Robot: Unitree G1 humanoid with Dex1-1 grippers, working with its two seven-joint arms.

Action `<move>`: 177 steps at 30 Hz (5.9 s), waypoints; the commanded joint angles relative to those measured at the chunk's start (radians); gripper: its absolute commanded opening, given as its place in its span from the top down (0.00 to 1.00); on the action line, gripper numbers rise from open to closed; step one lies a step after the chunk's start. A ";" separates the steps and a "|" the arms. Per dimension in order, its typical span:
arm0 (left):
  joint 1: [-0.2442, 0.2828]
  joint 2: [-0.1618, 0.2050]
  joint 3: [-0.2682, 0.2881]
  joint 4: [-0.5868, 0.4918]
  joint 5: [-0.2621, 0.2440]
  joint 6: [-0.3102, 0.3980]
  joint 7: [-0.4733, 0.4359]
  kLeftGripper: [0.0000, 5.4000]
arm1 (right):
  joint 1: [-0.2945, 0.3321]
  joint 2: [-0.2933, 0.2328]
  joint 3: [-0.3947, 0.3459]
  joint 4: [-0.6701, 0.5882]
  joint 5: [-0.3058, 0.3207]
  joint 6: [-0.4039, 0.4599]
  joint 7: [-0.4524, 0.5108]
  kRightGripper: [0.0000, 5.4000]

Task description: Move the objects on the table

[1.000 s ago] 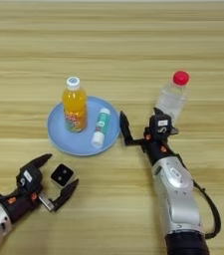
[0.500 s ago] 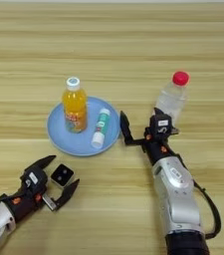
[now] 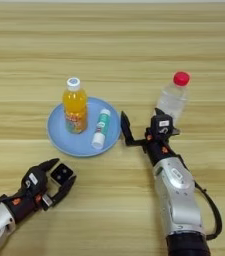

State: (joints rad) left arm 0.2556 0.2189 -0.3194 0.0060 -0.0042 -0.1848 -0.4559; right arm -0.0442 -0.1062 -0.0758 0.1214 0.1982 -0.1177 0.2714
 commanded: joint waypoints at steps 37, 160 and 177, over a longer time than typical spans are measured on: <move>-0.144 -0.103 0.376 -0.022 -0.170 -0.017 0.263 0.55 | -0.032 0.005 -0.005 0.030 0.003 0.005 -0.005 0.00; -0.341 -0.161 0.394 0.486 -0.027 -0.329 0.410 0.00 | -0.323 0.112 0.261 0.213 -0.110 0.002 0.111 0.00; -0.339 -0.161 0.394 0.482 -0.026 -0.327 0.414 0.00 | -0.392 0.139 0.254 0.349 -0.151 -0.065 0.083 0.00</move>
State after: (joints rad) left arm -0.0912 0.0558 0.0744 0.4944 -0.0424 -0.5176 -0.0483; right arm -0.4149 0.0243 0.1842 0.4543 0.0529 -0.1715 0.3561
